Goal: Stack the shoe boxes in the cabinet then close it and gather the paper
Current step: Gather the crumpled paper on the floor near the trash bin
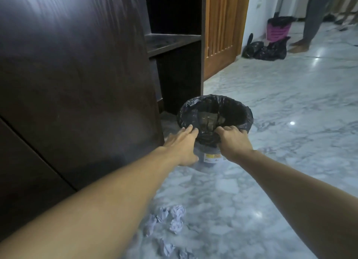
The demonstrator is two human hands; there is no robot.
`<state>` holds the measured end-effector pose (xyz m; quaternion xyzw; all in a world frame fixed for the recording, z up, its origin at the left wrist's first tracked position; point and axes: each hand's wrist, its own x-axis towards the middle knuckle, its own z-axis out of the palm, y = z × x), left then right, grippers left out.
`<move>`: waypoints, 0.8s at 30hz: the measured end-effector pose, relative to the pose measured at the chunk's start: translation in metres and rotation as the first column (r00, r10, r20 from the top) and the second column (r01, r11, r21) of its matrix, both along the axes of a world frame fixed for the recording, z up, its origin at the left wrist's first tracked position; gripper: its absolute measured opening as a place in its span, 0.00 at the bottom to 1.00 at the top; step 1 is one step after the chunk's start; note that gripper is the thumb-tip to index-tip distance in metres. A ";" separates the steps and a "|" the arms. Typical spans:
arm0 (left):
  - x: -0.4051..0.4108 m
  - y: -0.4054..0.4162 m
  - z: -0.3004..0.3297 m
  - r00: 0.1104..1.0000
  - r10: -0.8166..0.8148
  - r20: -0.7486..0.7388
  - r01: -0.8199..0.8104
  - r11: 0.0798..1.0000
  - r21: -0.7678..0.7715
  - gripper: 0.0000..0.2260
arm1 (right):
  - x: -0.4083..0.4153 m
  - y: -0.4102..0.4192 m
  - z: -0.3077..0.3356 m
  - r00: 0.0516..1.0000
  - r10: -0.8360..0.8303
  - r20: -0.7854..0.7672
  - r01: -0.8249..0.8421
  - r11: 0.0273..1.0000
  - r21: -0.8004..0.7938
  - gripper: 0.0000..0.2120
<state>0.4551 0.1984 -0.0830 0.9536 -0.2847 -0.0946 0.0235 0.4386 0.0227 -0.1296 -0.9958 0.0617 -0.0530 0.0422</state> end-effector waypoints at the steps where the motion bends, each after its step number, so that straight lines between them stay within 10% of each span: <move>1: 0.003 -0.002 -0.004 1.000 -0.001 0.001 0.001 1.000 0.002 0.41 | 0.002 0.001 -0.005 1.000 -0.020 0.022 0.020 1.000 -0.017 0.22; 24: -0.079 0.112 -0.050 0.966 -0.146 0.211 0.180 0.972 -0.148 0.32 | -0.139 0.105 -0.040 0.875 0.100 0.474 -0.090 0.995 -0.044 0.17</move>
